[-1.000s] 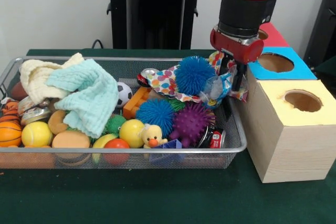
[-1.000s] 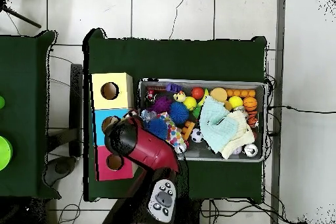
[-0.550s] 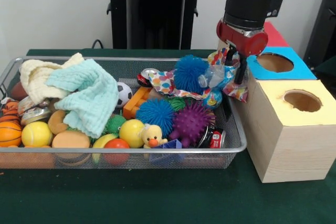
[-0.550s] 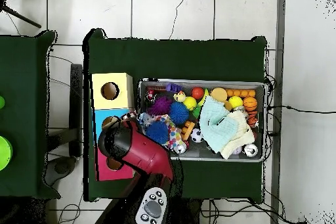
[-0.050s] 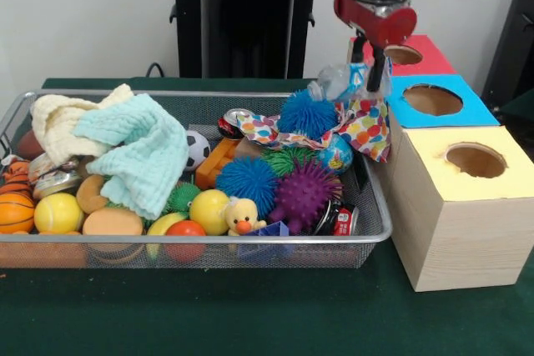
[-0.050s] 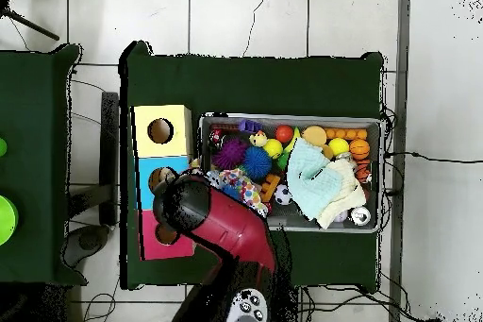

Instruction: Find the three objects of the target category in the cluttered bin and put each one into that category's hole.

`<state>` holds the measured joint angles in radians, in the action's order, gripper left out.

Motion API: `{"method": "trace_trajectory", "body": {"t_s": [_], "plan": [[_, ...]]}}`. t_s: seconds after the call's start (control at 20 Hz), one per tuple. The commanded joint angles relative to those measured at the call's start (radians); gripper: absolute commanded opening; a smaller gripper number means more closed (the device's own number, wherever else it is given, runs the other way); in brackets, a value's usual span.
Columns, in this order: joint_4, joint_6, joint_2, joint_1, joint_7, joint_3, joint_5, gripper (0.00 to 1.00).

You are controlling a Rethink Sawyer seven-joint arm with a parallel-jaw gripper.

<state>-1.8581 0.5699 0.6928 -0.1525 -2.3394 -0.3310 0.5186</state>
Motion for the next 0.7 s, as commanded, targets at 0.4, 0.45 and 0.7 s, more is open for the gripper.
{"method": "trace_trajectory", "body": {"t_s": [0.4, 0.45, 0.7], "plan": [[0.060, 0.417, 0.206, 0.214, 0.148, 0.117, -0.227, 0.00], [0.057, 0.409, 0.210, 0.214, 0.144, 0.121, -0.232, 0.00], [0.052, 0.385, 0.214, 0.215, 0.092, 0.140, -0.251, 0.00]]}}
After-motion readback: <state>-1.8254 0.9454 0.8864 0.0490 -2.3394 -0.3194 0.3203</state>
